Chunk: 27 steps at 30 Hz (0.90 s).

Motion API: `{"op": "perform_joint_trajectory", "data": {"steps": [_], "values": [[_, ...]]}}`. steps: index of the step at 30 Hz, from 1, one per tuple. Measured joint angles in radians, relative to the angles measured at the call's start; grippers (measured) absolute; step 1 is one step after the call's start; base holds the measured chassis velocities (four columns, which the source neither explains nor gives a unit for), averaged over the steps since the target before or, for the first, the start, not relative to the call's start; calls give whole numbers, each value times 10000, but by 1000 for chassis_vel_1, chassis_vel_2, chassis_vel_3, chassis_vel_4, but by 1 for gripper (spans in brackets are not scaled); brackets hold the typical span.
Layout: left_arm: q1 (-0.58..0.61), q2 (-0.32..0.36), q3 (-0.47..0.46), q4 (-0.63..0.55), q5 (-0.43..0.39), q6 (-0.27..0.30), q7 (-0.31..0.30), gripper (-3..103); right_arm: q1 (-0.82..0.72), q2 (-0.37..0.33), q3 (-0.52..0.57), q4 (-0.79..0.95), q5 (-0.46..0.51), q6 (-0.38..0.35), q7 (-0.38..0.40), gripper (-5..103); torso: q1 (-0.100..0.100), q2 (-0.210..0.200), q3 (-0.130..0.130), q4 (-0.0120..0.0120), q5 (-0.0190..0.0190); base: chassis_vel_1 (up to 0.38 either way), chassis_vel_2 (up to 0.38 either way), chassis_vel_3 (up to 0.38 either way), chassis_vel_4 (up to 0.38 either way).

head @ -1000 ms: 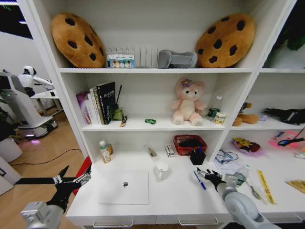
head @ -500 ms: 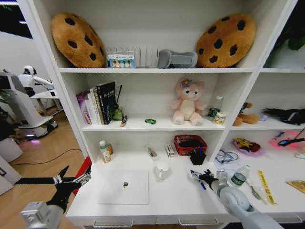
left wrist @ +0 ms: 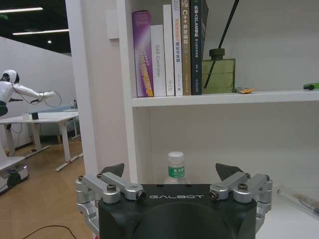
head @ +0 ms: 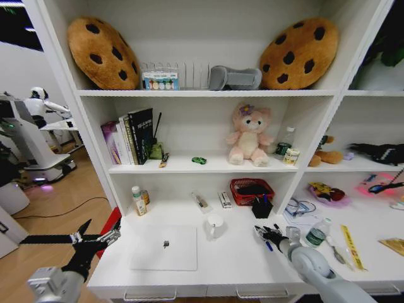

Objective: Organize the objects on the table.

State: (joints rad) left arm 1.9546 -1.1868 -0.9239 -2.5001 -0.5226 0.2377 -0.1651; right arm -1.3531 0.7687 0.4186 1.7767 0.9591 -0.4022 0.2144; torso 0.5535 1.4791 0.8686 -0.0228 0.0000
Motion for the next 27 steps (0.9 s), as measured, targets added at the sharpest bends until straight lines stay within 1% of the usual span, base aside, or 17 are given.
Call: {"op": "perform_joint_trajectory", "data": {"steps": [1, 3, 4, 5, 6, 9, 11, 21, 24, 25, 26, 27], "values": [[0, 0, 0, 0, 0, 0, 0, 100, 0, 0, 0, 0, 0, 0, 0, 35, 0, 0, 0, 0, 0, 0, 0, 0, 0], [0, 0, 0, 0, 0, 0, 0, 100, 43, -14, -46, -45, 55, -33, 7, 24, 0, 0, 0, 0, 0, 0, 0, 0, 0], [0, 0, 0, 0, 0, 0, 0, 100, 43, -14, -46, -45, 55, -33, 7, 24, 0, 0, 0, 0, 0, 0, 0, 0, 0], [0, 0, 0, 0, 0, 0, 0, 100, 61, -33, -58, -51, 118, -62, 21, 19, 0, 0, 0, 0, 0, 0, 0, 0, 0], [0, 0, 0, 0, 0, 0, 0, 100, 61, -33, -58, -51, 118, -62, 21, 19, 0, 0, 0, 0, 0, 0, 0, 0, 0], [0, 0, 0, 0, 0, 0, 0, 100, 91, -52, -58, -45, 190, -91, 46, 3, -1, 1, -1, 1, -2, 0, 0, 0, 0], [-1, 0, 0, 0, 0, 0, 0, 100, 87, -55, -58, -28, 220, -106, 55, 1, -1, 1, -1, 0, -2, 0, 0, 0, 0], [0, 0, 0, 0, 0, 0, 0, 100, 35, -57, 25, 12, 189, -97, 31, 0, -1, 1, -1, -1, 1, 0, 0, 0, 0], [0, 0, 0, 0, 0, 0, 0, 100, 84, -70, 33, 4, 172, -101, 25, 15, -1, 0, 0, 0, 3, 0, 0, 0, 0], [0, 0, 0, 0, 0, 0, 0, 100, 84, -70, 33, 4, 172, -101, 25, 15, -1, 0, 0, 0, 3, 0, 0, 0, 0], [0, 0, 0, 0, 0, 0, 0, 100, 105, -77, 36, -11, 171, -100, 22, 20, 0, 0, 0, -1, 2, 0, 0, 0, 0], [0, 0, 0, 0, 0, 0, 0, 100, 122, -80, 37, -22, 172, -100, 19, 20, 0, 1, 0, 0, 1, 0, 0, 0, 0]]}}
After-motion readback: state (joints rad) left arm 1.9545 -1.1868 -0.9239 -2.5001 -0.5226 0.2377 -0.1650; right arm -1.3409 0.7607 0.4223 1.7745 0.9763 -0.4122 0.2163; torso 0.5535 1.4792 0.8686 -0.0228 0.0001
